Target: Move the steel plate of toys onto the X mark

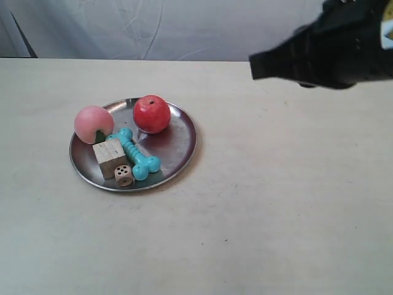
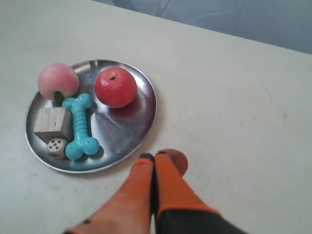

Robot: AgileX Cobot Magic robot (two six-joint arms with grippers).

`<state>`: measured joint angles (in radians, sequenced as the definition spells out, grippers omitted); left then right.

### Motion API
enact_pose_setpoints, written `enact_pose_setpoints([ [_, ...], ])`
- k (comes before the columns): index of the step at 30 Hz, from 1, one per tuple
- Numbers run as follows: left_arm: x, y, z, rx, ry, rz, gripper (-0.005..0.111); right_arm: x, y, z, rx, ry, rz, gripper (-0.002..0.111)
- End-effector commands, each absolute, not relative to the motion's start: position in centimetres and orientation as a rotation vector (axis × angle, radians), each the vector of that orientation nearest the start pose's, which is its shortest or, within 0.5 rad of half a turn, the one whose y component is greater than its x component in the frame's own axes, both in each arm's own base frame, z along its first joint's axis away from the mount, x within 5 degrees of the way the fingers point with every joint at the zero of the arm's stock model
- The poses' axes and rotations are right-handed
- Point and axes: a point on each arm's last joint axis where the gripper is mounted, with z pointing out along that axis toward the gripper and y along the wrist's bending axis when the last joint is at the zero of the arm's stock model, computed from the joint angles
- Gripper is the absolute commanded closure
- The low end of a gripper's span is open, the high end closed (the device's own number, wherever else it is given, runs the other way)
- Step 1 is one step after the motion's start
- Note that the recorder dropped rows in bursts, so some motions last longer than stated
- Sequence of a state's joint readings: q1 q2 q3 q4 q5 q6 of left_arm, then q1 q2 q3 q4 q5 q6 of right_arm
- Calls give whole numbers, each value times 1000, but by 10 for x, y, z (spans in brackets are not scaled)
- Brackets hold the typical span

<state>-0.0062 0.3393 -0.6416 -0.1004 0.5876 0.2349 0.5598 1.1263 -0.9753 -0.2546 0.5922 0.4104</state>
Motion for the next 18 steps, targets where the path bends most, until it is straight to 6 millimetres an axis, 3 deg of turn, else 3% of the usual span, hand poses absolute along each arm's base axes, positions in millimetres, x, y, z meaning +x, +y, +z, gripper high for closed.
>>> enact_pose_setpoints([
  [1, 43, -7, 334, 199, 1766, 7, 107, 182, 98, 335, -285, 2223, 256, 109],
  [5, 38, -8, 322, 172, 1786, -71, 107, 165, 88, 327, -239, 2278, 275, 109],
  [11, 35, -11, 321, 189, 1772, -138, 107, 144, 76, 321, -202, 2352, 284, 109],
  [18, 34, -13, 320, 205, 1782, -174, 107, 125, 64, 316, -172, 2310, 305, 109],
])
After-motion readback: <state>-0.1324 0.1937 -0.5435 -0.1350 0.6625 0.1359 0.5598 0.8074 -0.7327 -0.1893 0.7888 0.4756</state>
